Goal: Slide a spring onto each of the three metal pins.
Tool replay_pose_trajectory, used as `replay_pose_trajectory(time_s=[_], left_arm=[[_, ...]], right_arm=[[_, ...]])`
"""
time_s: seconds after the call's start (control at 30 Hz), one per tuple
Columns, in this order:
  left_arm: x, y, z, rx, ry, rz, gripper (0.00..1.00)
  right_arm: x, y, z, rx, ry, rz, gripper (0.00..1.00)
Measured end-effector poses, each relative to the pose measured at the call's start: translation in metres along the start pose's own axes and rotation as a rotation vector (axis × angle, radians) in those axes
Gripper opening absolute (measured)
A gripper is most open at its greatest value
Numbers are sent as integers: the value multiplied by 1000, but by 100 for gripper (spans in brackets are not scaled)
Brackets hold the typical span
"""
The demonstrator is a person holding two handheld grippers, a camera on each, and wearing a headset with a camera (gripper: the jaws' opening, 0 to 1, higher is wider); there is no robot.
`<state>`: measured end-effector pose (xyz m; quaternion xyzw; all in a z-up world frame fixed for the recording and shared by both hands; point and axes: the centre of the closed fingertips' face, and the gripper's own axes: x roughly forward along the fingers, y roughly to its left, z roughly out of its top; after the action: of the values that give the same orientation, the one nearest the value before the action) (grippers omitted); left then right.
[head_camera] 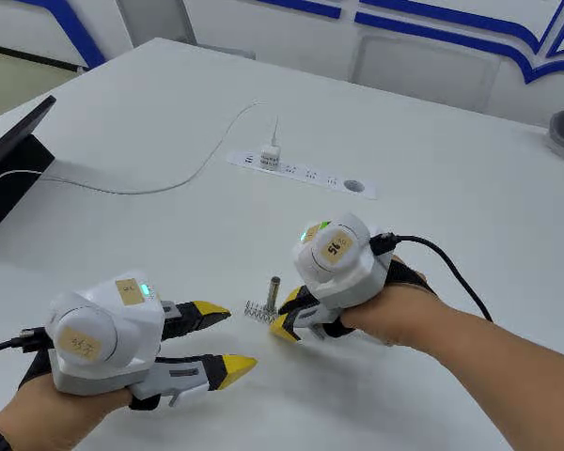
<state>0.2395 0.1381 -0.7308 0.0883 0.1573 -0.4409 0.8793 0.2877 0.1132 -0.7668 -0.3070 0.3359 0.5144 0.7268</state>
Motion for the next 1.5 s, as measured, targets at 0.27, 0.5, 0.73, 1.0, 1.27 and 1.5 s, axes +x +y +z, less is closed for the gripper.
replay_pose_trajectory(time_s=[0.27, 0.5, 0.73, 1.0, 1.27, 1.5], left_arm=[[-2, 2, -1, -2, 3, 4, 39], [-2, 2, -2, -1, 7, 4, 39], [-2, 1, -1, -2, 7, 5, 39], [-3, 2, -1, 0, 7, 10, 39], [-4, 1, -2, 2, 10, 13, 38], [-4, 0, -1, 3, 10, 13, 38]], right_arm=[[3, 2, -1, 9, 9, 12, 14], [4, 4, 0, 12, 10, 22, 13], [4, 6, -1, 30, 12, 31, 12], [3, 10, -2, 34, 18, 40, 12], [-1, 17, -3, 19, 19, 48, 12], [-10, 22, -2, 0, 15, 55, 12]])
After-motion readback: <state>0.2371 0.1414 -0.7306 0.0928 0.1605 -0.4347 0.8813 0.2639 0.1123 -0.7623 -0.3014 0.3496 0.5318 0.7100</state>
